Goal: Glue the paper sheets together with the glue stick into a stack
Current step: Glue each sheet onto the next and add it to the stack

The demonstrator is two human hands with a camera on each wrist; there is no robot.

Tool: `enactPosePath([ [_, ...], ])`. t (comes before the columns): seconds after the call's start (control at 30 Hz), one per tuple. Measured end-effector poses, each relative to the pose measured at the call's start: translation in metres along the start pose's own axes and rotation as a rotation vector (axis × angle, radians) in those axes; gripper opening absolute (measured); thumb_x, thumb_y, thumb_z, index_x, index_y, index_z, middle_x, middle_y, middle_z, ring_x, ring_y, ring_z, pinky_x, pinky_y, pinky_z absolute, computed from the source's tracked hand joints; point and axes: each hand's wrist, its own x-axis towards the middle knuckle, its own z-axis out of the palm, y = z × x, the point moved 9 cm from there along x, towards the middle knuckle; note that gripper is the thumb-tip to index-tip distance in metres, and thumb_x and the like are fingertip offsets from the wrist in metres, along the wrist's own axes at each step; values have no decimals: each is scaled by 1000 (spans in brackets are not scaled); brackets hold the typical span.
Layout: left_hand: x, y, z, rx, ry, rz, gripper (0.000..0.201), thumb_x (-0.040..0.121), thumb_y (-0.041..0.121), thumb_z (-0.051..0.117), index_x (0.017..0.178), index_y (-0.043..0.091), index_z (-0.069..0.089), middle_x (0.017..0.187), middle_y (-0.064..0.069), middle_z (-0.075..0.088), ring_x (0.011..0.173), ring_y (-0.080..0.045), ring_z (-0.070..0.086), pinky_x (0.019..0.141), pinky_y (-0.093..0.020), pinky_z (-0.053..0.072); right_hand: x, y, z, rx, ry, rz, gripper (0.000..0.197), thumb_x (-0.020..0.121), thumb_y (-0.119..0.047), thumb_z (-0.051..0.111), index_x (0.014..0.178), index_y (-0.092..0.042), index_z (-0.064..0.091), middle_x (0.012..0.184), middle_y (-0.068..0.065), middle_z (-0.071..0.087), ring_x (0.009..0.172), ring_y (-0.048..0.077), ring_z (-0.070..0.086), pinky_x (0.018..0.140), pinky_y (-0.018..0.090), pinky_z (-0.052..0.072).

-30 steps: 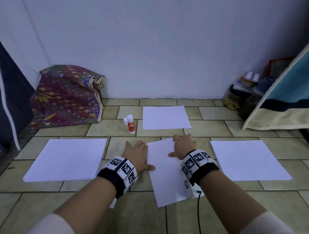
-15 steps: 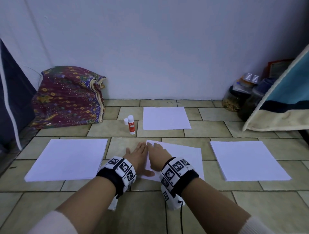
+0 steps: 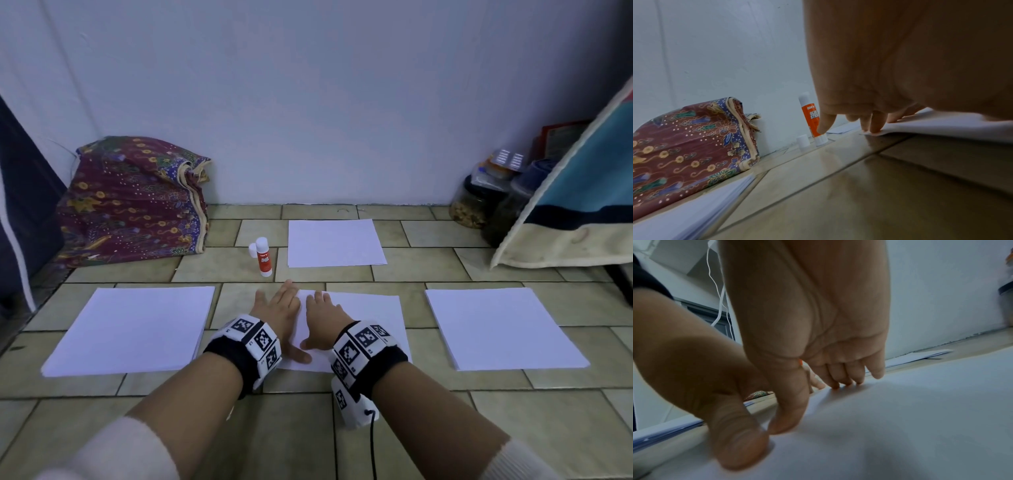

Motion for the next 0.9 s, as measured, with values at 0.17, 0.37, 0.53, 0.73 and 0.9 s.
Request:
enactPosePath([
  [0.17,0,-1,-2,15,-38,-21,121,65,79,62,150,8,12,161,-4,3,149,-18,-2,114,-61,10,-3,16,2,64,-30,-11,100,85,-47,65,153,-11,1,161,5,-2,148,20,2,117,52,8],
  [0.37,-2,-4,3,4,-70,-27,118,70,80,55,151,8,8,162,-2,-5,148,-18,-9,111,-65,-2,-23,87,-7,209,4,173,92,86,-55,59,152,-15,11,156,1,25,139,23,34,116,52,17],
  [0.53,-5,-5,7,7,-95,-20,119,72,81,50,152,8,3,161,0,-12,147,-18,-15,110,-66,-5,-41,144,-9,268,13,280,86,84,-50,65,149,-17,19,145,4,44,128,25,47,108,41,35],
  [0.73,-11,-13,1,2,-85,-15,116,72,79,53,152,8,6,161,-3,3,148,-19,-1,113,-64,-1,-41,137,-17,162,91,295,81,77,-47,74,138,-13,32,129,6,52,120,26,50,105,40,39],
  [0.9,-12,-1,-34,7,97,-10,76,86,71,40,139,16,34,141,-5,42,133,-22,36,114,-55,10,-42,106,-31,-219,83,364,55,89,-38,61,134,-11,44,141,15,30,131,31,31,103,40,35],
])
